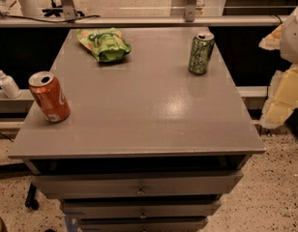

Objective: Move green can near coke can

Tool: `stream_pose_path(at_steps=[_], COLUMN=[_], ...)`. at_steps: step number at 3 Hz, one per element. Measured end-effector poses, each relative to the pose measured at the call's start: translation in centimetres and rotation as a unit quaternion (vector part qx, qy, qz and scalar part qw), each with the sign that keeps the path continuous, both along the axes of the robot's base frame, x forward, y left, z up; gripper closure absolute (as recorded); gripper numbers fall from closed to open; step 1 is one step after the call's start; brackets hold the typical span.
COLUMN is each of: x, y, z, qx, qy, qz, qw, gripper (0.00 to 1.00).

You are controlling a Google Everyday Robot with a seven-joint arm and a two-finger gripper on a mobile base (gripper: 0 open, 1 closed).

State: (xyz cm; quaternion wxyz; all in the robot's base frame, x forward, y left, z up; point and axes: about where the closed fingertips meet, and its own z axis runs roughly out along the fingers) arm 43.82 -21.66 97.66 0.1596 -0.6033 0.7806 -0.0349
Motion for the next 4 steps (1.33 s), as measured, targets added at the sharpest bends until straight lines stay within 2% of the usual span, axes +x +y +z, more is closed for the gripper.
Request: stream_pose_path(at_steps=[2, 3, 4], x=[0.0, 0.8, 3.8], y=[-0.1, -1.0, -2.1], z=[0.0, -1.8, -3.8], qx=[0.007, 0.029, 0.059], qy=[-0.004, -0.008, -0.041], qz=[-0.001, -0.016, -0.043], qw=[1.0, 0.9994, 0.9965], gripper=[0.0, 0.0, 0.0])
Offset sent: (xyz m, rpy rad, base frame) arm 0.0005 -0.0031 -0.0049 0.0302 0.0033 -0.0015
